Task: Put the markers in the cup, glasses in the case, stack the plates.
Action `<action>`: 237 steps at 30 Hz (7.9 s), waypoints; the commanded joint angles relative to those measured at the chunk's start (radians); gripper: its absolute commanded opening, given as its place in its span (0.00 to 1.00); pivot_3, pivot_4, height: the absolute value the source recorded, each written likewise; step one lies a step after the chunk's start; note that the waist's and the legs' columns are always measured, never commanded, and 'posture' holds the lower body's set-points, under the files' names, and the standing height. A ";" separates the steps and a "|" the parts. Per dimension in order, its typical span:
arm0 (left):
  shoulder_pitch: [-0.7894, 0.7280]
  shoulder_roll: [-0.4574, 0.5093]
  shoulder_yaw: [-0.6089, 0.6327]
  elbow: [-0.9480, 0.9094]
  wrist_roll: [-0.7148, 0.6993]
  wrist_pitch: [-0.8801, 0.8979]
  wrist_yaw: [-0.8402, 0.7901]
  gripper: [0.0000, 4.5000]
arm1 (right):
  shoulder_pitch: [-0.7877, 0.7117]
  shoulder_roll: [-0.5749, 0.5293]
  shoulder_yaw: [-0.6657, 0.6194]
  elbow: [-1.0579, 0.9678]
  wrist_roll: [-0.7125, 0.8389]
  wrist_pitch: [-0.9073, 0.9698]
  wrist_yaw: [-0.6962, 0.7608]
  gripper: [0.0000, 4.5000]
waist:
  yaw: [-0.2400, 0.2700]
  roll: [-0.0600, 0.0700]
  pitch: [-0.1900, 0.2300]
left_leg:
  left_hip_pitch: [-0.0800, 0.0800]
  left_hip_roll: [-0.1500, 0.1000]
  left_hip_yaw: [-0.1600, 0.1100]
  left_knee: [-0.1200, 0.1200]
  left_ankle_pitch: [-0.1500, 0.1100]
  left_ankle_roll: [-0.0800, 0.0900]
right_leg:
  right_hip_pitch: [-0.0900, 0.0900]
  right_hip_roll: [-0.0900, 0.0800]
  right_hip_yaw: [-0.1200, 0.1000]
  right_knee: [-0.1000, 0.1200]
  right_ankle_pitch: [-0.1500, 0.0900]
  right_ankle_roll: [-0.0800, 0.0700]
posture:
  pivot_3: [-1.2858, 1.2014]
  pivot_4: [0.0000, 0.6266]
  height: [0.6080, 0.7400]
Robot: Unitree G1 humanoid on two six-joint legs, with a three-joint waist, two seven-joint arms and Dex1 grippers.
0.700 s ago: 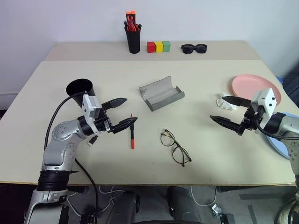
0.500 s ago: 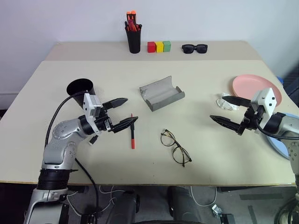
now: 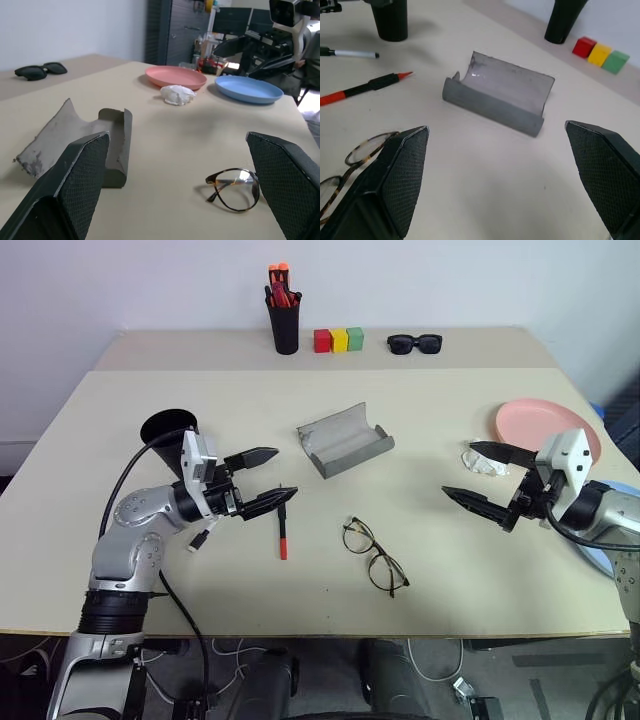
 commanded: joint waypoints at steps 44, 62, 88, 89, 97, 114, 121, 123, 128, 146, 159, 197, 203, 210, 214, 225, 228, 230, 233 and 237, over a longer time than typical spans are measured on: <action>0.094 0.513 -0.038 -0.299 -0.082 1.037 0.463 0.80 | -0.075 0.168 0.186 -0.052 -0.010 -0.052 -0.032 1.00 | 0.003 0.000 0.001 | -0.001 0.003 0.004 -0.002 0.000 0.000 | -0.005 0.004 0.005 0.000 0.000 -0.001 | 0.52 0.24 1.00; 0.115 0.448 -0.048 -0.268 -0.006 0.928 0.418 0.01 | -0.080 0.158 0.184 -0.060 -0.004 -0.035 -0.028 1.00 | 0.006 0.000 0.001 | -0.001 0.003 0.004 -0.002 0.000 0.000 | -0.005 0.004 0.005 0.000 0.000 -0.001 | 0.52 0.24 1.00; -0.055 0.046 0.351 -0.170 -0.115 0.135 0.357 0.01 | -0.108 0.168 0.187 -0.031 -0.019 -0.045 -0.029 1.00 | 0.005 0.000 0.001 | -0.001 0.004 0.005 -0.001 0.000 -0.001 | -0.006 0.004 0.005 -0.001 0.001 -0.002 | 0.52 0.24 1.00; -0.052 0.045 0.381 -0.155 -0.118 0.115 0.372 0.01 | -0.110 0.167 0.187 -0.029 -0.019 -0.045 -0.028 1.00 | 0.005 0.000 0.001 | -0.001 0.004 0.005 -0.001 0.000 -0.001 | -0.006 0.004 0.005 -0.001 0.001 -0.002 | 0.52 0.24 1.00; -0.025 0.033 0.503 -0.034 -0.069 -0.082 0.435 0.01 | -0.134 0.169 0.189 -0.014 -0.015 -0.046 -0.020 1.00 | 0.005 0.000 0.001 | -0.001 0.004 0.005 -0.001 0.000 -0.001 | -0.006 0.004 0.005 -0.001 0.001 -0.002 | 0.52 0.24 1.00; -0.101 -0.025 0.434 0.308 -0.022 -0.306 0.360 0.01 | -0.133 0.172 0.138 -0.100 0.142 0.066 -0.005 1.00 | 0.003 -0.001 0.000 | -0.001 0.004 0.005 -0.001 0.000 -0.001 | -0.005 0.004 0.005 -0.001 0.002 -0.002 | 0.52 0.24 1.00; -0.119 -0.041 0.405 0.363 0.009 -0.355 0.344 0.01 | -0.127 0.170 0.136 -0.116 0.145 0.079 -0.023 1.00 | 0.006 -0.001 0.000 | -0.001 0.004 0.005 -0.001 0.000 -0.001 | -0.005 0.004 0.005 -0.001 0.002 -0.002 | 0.52 0.24 1.00; -0.120 -0.046 0.397 0.374 0.011 -0.365 0.341 0.01 | -0.126 0.169 0.135 -0.117 0.145 0.079 -0.024 1.00 | 0.006 -0.001 0.000 | -0.001 0.004 0.005 -0.001 0.000 -0.001 | -0.005 0.004 0.005 -0.001 0.002 -0.002 | 0.52 0.24 1.00; -0.119 -0.044 0.382 0.389 0.016 -0.376 0.323 0.11 | -0.126 0.166 0.136 -0.118 0.142 0.079 -0.025 1.00 | 0.005 -0.001 0.000 | -0.001 0.004 0.005 -0.001 0.000 -0.001 | -0.005 0.005 0.005 -0.001 0.002 -0.001 | 0.52 0.24 1.00; -0.082 0.020 0.319 0.105 -0.107 -0.033 0.356 0.98 | -0.139 0.169 0.135 -0.096 0.130 0.067 -0.020 1.00 | 0.005 -0.001 0.000 | -0.001 0.004 0.005 -0.001 0.000 -0.001 | -0.005 0.004 0.006 -0.001 0.002 -0.001 | 0.52 0.24 1.00; -0.358 -0.008 0.115 -0.198 -0.221 0.816 0.867 0.98 | -0.144 0.177 0.128 -0.077 0.125 0.034 0.009 1.00 | -0.005 -0.001 0.001 | 0.000 0.004 0.005 -0.002 0.000 -0.001 | -0.006 0.006 0.007 0.000 0.003 0.000 | 0.52 0.24 1.00; -0.259 -0.409 0.176 -0.320 -0.104 1.316 1.280 0.98 | -0.112 0.184 0.141 -0.092 0.102 0.025 -0.021 1.00 | 0.007 -0.003 0.002 | -0.002 0.004 0.004 -0.001 0.005 -0.009 | -0.006 0.006 0.007 -0.001 0.003 -0.001 | 0.52 0.24 1.00; -0.255 -0.382 0.163 -0.271 -0.180 1.316 1.314 0.98 | -0.112 0.184 0.142 -0.093 0.101 0.027 -0.027 1.00 | 0.007 -0.003 0.002 | -0.003 0.004 0.004 -0.001 0.005 -0.009 | -0.006 0.006 0.007 -0.001 0.003 -0.001 | 0.52 0.24 1.00; -0.259 -0.350 0.177 -0.160 -0.372 1.316 1.420 0.93 | -0.113 0.184 0.144 -0.094 0.098 0.028 -0.032 1.00 | 0.007 -0.003 0.001 | -0.002 0.004 0.004 -0.001 0.005 -0.009 | -0.006 0.006 0.007 0.000 0.003 -0.001 | 0.52 0.24 1.00; -0.233 -0.327 0.189 -0.094 -0.502 1.316 1.501 0.60 | -0.114 0.183 0.144 -0.094 0.098 0.028 -0.035 1.00 | 0.007 -0.002 0.001 | -0.001 0.004 0.004 -0.001 0.005 -0.009 | -0.006 0.006 0.007 0.000 0.003 -0.001 | 0.52 0.24 1.00; -0.286 -0.173 0.093 -0.108 -0.640 1.316 1.529 0.01 | -0.119 0.185 0.144 -0.088 0.091 0.024 -0.037 1.00 | 0.008 -0.003 0.001 | -0.001 0.003 0.004 -0.001 0.005 -0.009 | -0.005 0.006 0.007 0.000 0.003 -0.001 | 0.52 0.24 1.00; -0.350 -0.107 0.032 -0.200 -0.528 1.178 1.389 0.01 | -0.121 0.185 0.144 -0.084 0.089 0.023 -0.037 1.00 | 0.007 -0.003 0.001 | -0.002 0.003 0.004 -0.001 0.005 -0.010 | -0.006 0.006 0.007 0.000 0.003 -0.001 | 0.52 0.24 1.00; -0.384 -0.046 -0.048 -0.258 -0.354 0.930 1.244 0.01 | -0.124 0.186 0.144 -0.080 0.089 0.022 -0.036 1.00 | 0.007 -0.003 0.001 | -0.002 0.003 0.004 -0.001 0.005 -0.010 | -0.006 0.006 0.007 0.000 0.003 -0.001 | 0.52 0.24 1.00; -0.415 -0.026 -0.077 -0.260 -0.199 0.687 1.112 0.01 | -0.129 0.187 0.145 -0.074 0.088 0.021 -0.034 1.00 | 0.008 -0.002 0.001 | -0.002 0.003 0.005 -0.002 0.006 -0.011 | -0.006 0.006 0.007 -0.001 0.003 -0.002 | 0.52 0.24 1.00; -0.441 -0.036 0.012 -0.207 -0.112 0.450 0.992 0.01 | -0.146 0.193 0.150 -0.060 0.083 0.018 -0.032 1.00 | 0.004 -0.002 0.001 | -0.003 0.004 0.005 -0.002 0.005 -0.011 | -0.006 0.006 0.007 -0.002 0.003 -0.002 | 0.52 0.24 1.00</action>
